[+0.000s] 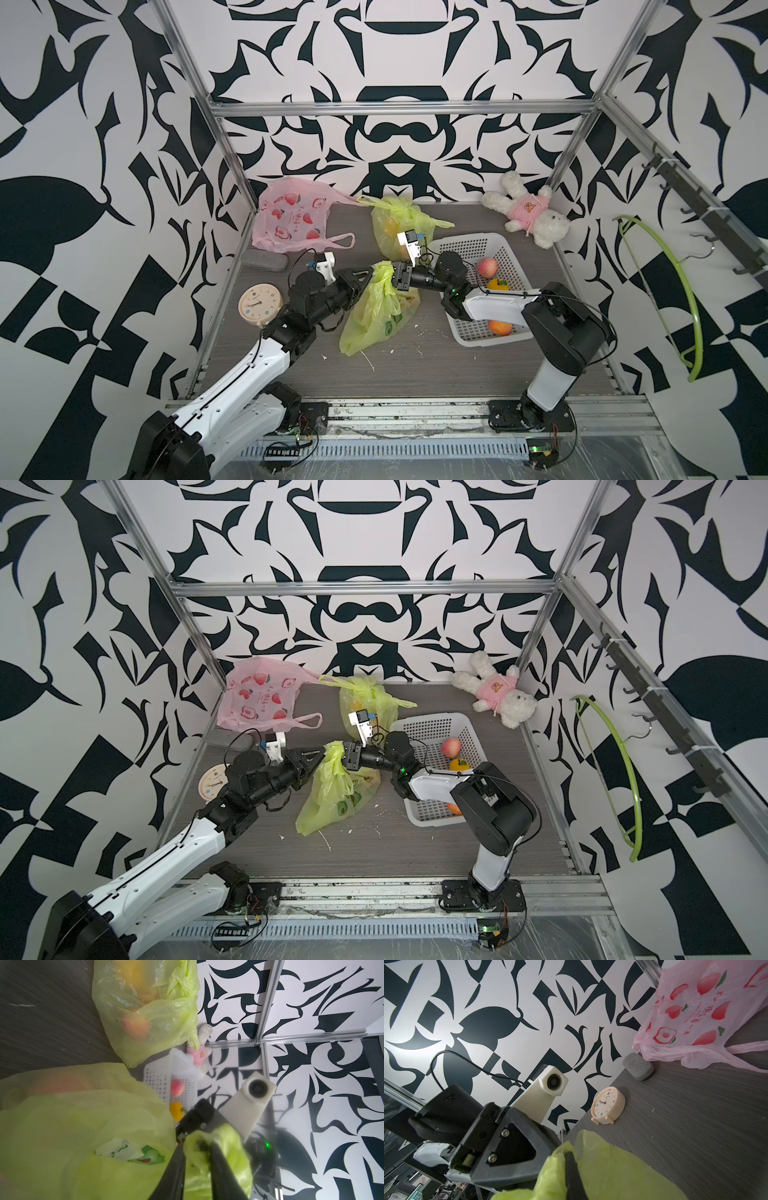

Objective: Place the peach into a plastic bag & tie a knot
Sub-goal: Tie the plastic bag at the center of the board.

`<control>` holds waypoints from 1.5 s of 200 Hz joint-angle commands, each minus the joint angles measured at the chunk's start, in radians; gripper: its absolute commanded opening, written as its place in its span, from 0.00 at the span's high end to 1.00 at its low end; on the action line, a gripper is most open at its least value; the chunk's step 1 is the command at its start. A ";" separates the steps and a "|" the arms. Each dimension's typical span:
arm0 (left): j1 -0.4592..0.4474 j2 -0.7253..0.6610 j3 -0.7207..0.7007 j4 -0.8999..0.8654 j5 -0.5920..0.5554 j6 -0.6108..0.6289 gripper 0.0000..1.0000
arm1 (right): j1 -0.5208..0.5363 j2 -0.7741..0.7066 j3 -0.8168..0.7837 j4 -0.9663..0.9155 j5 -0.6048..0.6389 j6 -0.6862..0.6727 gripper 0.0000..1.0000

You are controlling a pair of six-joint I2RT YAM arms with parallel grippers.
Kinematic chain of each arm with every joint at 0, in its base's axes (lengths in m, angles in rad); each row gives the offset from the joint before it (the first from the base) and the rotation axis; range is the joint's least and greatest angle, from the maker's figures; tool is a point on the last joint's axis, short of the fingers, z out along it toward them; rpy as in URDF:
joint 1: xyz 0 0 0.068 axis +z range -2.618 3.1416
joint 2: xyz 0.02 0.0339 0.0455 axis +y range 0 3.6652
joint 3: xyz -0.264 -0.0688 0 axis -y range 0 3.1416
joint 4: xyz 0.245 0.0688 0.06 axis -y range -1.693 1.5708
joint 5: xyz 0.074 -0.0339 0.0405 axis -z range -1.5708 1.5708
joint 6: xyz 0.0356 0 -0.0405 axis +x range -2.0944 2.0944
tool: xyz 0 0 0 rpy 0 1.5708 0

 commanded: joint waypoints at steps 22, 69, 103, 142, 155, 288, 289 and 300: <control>0.003 0.001 0.004 0.008 0.018 0.026 0.95 | 0.005 -0.059 -0.005 0.001 -0.038 -0.058 1.00; 0.003 -0.050 0.021 -0.080 -0.024 0.119 1.00 | -0.001 -0.112 -0.007 -0.155 -0.075 -0.155 0.97; 0.006 -0.083 0.028 -0.117 -0.060 0.171 1.00 | -0.004 -0.193 -0.002 -0.397 -0.087 -0.284 0.70; 0.012 -0.100 0.027 -0.122 -0.073 0.187 1.00 | -0.008 -0.329 -0.012 -0.667 -0.046 -0.435 0.52; 0.012 -0.102 0.028 -0.124 -0.075 0.190 1.00 | -0.016 -0.372 -0.013 -0.748 -0.018 -0.461 0.52; 0.014 -0.091 0.067 -0.137 -0.034 0.241 1.00 | 0.159 -0.416 0.273 -1.229 0.118 -0.221 0.49; 0.014 -0.092 0.067 -0.137 -0.033 0.241 1.00 | 0.160 -0.414 0.273 -1.230 0.118 -0.221 0.49; 0.014 -0.094 0.065 -0.136 -0.033 0.239 1.00 | 0.160 -0.398 0.289 -1.232 0.119 -0.219 0.48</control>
